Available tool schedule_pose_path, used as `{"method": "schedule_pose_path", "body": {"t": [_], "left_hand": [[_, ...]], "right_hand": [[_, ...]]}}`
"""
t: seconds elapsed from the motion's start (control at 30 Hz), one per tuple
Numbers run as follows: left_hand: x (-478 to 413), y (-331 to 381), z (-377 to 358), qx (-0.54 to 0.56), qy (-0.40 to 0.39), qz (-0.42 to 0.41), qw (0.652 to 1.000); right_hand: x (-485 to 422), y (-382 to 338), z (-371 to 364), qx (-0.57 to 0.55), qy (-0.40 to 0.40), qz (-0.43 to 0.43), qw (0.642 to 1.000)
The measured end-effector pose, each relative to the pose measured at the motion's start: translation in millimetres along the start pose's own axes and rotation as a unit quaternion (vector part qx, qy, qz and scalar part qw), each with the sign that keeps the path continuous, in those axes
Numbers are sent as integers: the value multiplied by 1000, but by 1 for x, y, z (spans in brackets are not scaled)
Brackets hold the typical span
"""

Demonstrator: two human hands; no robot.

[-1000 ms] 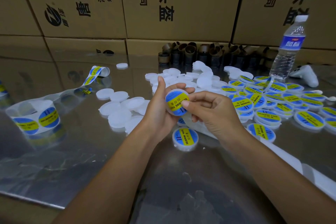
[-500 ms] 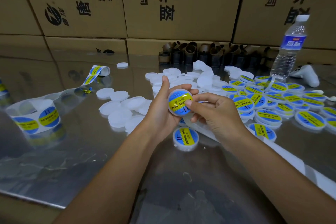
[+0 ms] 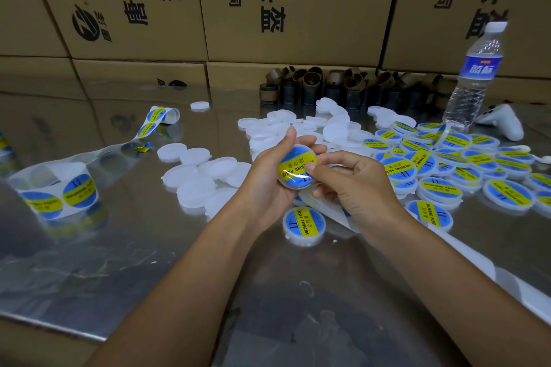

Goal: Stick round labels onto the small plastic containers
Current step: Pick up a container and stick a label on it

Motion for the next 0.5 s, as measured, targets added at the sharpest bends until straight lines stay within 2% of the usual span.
{"method": "schedule_pose_path", "body": {"t": [0.5], "left_hand": [[3,-1,-3,-14,-21,-38,999]], "right_hand": [[0,1,0,-24,-1,8,1000]]}}
Point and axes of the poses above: each hand's wrist, its own x-axis away from the middle knuckle, its own z-axis out of the back of the hand, y = z × x, the point moved 1 cm from there along -x, towards the middle knuckle, and after that the axes turned 5 degrees about -y, right-handed, at the moved point
